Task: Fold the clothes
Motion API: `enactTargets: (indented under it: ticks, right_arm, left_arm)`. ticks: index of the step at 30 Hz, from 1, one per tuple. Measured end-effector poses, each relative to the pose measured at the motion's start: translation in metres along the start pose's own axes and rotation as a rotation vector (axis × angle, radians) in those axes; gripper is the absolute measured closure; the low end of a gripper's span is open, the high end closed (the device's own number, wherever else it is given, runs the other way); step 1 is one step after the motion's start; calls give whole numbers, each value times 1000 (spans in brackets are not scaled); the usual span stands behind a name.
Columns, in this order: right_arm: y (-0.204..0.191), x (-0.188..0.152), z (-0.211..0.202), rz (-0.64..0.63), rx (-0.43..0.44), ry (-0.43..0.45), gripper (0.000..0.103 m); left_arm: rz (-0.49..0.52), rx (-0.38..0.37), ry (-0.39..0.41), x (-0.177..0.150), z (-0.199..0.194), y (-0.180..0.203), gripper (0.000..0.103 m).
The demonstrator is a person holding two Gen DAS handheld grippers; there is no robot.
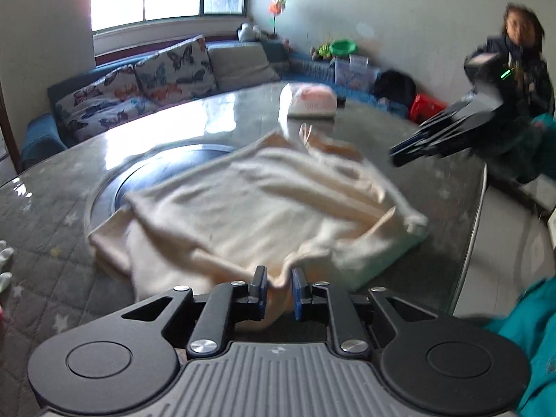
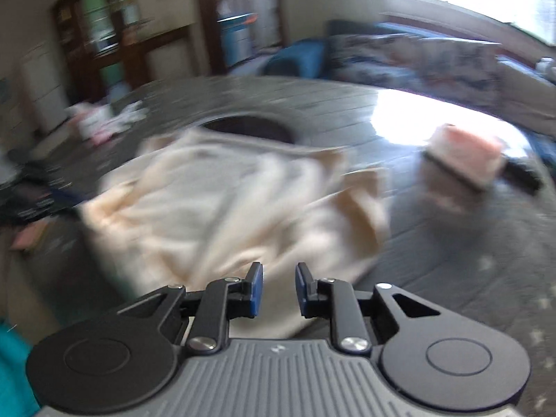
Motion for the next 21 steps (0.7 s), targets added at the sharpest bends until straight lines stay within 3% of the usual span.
enactTargets:
  ticks: [4,10,11,13,14,18,19,21]
  right_arm:
    - [25,16,35,37,-86,-2,73]
    - [36,18,77,58,-133,-26,68]
    - [36,17,78,60,-144,-24,70]
    - [37,16,80,63,-167,-19,95]
    - [38,15,81,65,-178,-17,97]
    - [44,12,72,64,-237,14,100]
    - [50,10,62,68,-266,31,100]
    - [65,3,44,85,-342,46,100]
  left_arm:
    - [-8,-37,46,14,9,6,73]
    - [-28,-55,24,18,36,6,57]
    - [-36,-59,7,16,43,6,57]
    - [-43,-57,-17,10,54,5,57]
    - [-46,-56,-28,8,59,4,57]
    - [-54,-100,-43,2,65,7,63]
    - [-51,-107,-48,0,66,8,74]
    - [-52,-124,-60,-5,66,10,85]
Point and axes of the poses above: each gripper's, at about its wrist camera, not at the fingertips, and z roughly the way its jaws point, y to its right, x to its top, the point moved 5 cm from there along z, roughly the way its jaws point, and after that the axes turned 13 degrees about -x, right-handed, at the moved point
